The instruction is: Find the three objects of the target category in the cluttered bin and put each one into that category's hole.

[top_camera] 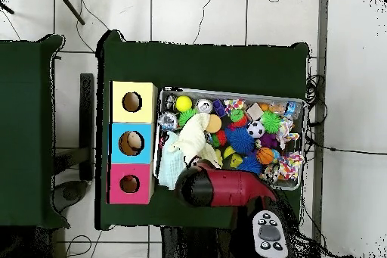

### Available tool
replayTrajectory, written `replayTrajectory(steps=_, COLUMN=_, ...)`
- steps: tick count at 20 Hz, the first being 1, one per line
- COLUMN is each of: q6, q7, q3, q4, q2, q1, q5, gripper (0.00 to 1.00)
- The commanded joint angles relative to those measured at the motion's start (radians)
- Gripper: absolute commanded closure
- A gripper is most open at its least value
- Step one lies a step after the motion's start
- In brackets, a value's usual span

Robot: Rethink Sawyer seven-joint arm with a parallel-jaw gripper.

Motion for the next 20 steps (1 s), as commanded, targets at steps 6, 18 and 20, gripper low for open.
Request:
replayTrajectory(steps=6, q6=-0.043, q7=0.207, q3=0.001, q4=0.044, q2=0.051, q1=0.030, q5=0.111, gripper=0.00)
replayTrajectory(steps=18, q6=-0.171, q7=0.139, q3=-0.022, q4=0.006, q2=0.181, q1=-0.010, q5=0.077, gripper=0.00)
replayTrajectory(steps=20, q6=-0.219, q7=0.115, q3=-0.027, q4=-0.023, q2=0.254, q1=-0.046, q5=0.054, gripper=0.00)
